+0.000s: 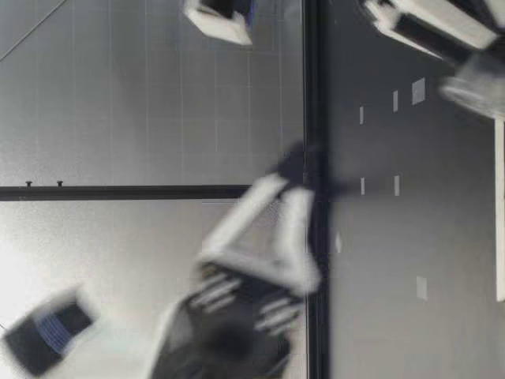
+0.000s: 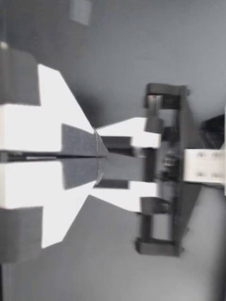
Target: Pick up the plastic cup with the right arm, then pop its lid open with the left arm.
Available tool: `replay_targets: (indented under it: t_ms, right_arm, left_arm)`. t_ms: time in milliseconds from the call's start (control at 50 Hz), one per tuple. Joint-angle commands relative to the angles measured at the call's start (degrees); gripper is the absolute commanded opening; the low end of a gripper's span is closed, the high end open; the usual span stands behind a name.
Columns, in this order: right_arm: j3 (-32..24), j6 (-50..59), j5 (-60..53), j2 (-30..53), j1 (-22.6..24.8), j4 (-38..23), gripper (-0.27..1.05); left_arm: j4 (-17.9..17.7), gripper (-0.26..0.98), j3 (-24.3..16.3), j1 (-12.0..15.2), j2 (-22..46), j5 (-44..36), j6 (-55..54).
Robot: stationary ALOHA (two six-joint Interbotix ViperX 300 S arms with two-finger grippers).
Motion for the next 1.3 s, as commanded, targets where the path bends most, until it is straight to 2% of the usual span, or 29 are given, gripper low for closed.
replay_targets:
  t_ms: [0, 120, 200, 300, 400, 440, 580, 700, 1020, 1280]
  right_arm:
    - [1.1, -0.3, -5.7, -5.7, 0.4, -0.8, 0.36]
    - [4.4, -0.9, -15.4, -12.2, 0.4, -4.1, 0.36]
    - [6.0, -2.0, -19.2, -15.4, 0.4, -5.0, 0.36]
    - [6.3, -5.6, -20.5, -18.2, 0.4, -5.1, 0.36]
    - [6.1, -9.2, -20.6, -19.8, 0.4, -4.7, 0.36]
    - [5.9, -10.4, -20.8, -20.0, 0.2, -4.5, 0.36]
    - [5.8, -14.2, -22.4, -19.7, -0.4, -4.4, 0.36]
    - [6.2, -15.8, -24.3, -18.7, -0.4, -4.4, 0.36]
    - [6.1, -15.7, -25.2, -16.0, -0.4, -4.4, 0.36]
    - [5.7, -14.9, -25.2, -11.9, -0.5, -2.5, 0.36]
  left_arm:
    - [0.1, -0.07, 2.9, -0.1, -3.8, -6.1, -4.6]
    - [0.3, 0.05, 7.1, -0.9, -4.1, -14.2, -13.4]
    - [0.4, 0.18, 8.3, -1.8, -3.4, -19.1, -19.0]
    - [0.4, 0.40, 7.6, -3.2, -1.8, -23.0, -26.2]
    - [0.3, 0.58, 4.4, -4.0, 0.3, -23.7, -34.5]
    - [0.4, 0.62, 3.0, -4.2, 1.1, -23.8, -38.1]
    - [0.4, 0.62, -1.3, -4.3, 4.2, -25.1, -54.5]
    - [0.4, 0.62, -2.0, -4.3, 5.6, -29.8, -62.4]
    - [1.8, 0.61, -2.4, -4.3, 5.8, -30.9, -63.8]
    - [3.4, 0.61, -4.4, -4.3, 5.7, -30.9, -63.5]
